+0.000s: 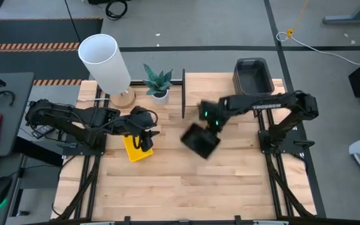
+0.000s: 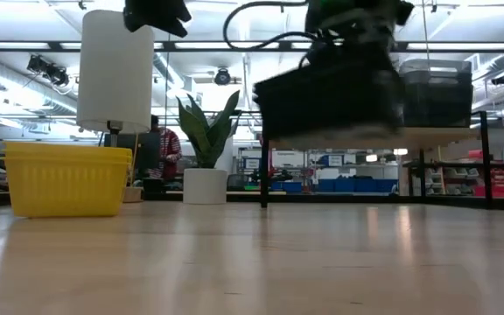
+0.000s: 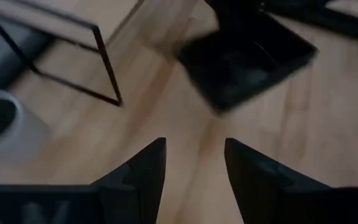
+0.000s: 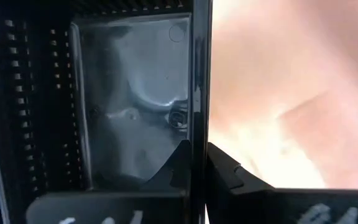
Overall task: Stack baskets on shelf by color
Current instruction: Put the stacked black bins on the shelf
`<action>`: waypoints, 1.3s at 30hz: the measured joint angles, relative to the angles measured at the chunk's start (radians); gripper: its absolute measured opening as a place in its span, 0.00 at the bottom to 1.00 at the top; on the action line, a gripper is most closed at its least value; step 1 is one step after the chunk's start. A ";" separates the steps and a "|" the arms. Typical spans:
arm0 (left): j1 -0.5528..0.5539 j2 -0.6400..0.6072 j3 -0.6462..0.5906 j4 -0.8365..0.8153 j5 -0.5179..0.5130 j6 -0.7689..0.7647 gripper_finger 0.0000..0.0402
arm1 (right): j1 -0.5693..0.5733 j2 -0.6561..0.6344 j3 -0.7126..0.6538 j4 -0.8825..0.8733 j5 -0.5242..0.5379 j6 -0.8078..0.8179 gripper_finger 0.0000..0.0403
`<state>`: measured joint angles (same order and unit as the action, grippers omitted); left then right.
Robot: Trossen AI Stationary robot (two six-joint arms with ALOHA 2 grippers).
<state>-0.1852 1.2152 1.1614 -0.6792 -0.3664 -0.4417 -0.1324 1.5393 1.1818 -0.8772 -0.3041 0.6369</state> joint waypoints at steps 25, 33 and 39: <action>0.279 -0.056 0.001 0.105 0.156 0.619 0.43 | -0.272 -0.036 0.391 -0.216 0.437 0.477 0.04; 0.330 -0.109 0.000 0.132 0.338 0.610 0.43 | -0.352 0.095 0.389 -0.186 0.331 0.415 0.06; 0.333 -0.146 0.000 0.115 0.339 0.594 0.43 | -0.390 0.097 0.389 -0.163 0.353 0.390 0.19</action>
<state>0.1478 1.0694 1.1614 -0.5639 -0.0275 0.1521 -0.5223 1.6363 1.5707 -1.0404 0.0485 1.0265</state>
